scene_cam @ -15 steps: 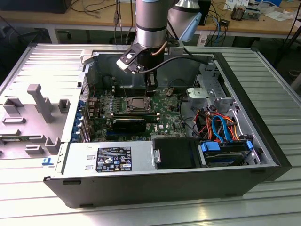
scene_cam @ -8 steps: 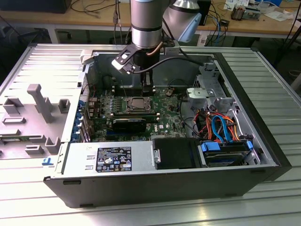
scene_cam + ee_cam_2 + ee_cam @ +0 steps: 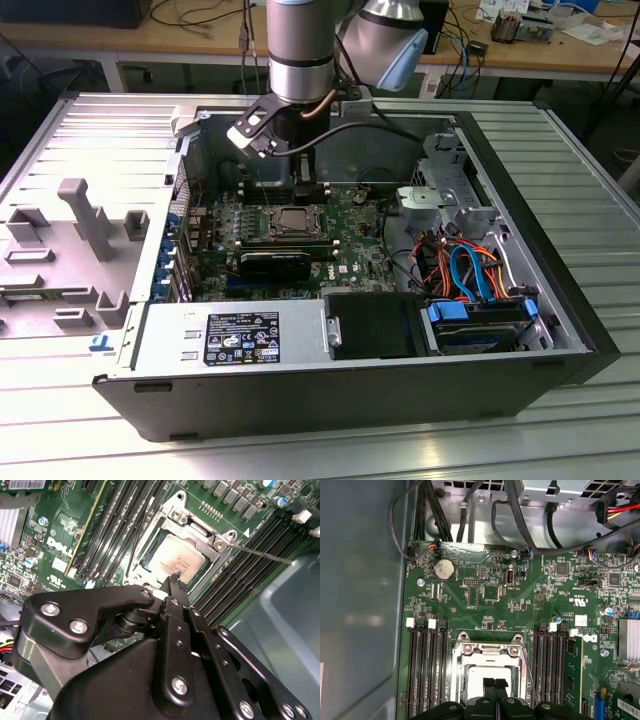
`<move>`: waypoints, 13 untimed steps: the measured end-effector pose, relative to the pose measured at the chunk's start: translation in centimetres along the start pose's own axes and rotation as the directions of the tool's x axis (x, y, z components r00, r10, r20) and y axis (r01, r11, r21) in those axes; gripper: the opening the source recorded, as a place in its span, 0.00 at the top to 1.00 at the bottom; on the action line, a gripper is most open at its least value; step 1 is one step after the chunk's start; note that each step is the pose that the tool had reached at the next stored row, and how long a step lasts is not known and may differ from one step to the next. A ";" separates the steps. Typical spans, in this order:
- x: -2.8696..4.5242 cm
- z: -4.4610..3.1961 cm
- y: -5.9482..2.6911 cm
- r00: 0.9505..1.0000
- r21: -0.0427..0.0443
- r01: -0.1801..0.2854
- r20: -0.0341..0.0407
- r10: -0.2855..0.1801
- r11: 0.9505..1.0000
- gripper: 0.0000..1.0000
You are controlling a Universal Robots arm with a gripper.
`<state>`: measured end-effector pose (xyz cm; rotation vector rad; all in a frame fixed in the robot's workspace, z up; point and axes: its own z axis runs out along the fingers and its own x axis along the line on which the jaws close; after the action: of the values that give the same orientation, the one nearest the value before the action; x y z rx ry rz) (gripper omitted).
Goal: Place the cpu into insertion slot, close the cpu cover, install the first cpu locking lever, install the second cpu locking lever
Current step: 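Close the cpu cover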
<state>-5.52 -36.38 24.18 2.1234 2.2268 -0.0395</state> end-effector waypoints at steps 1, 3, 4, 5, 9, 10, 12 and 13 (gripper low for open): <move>0.01 0.01 -0.06 1.000 0.000 0.000 0.000 0.000 1.000 0.89; 0.01 0.01 -0.20 1.000 0.000 0.000 0.000 0.000 1.000 0.89; 0.01 0.01 -0.26 1.000 0.000 0.000 0.000 0.000 1.000 0.89; 0.02 0.01 -0.32 1.000 0.000 0.000 0.000 0.000 1.000 0.89; 0.02 0.02 -0.47 1.000 0.000 0.000 0.000 0.000 1.000 0.89; 0.03 0.02 -0.49 1.000 0.000 0.000 0.000 0.000 1.000 0.89; 0.03 0.01 -0.59 1.000 0.000 0.000 0.000 0.000 1.000 0.89; 0.03 0.01 -0.60 1.000 0.000 0.000 0.000 0.000 1.000 0.89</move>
<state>-6.12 -36.38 24.15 2.1236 2.2270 -0.0400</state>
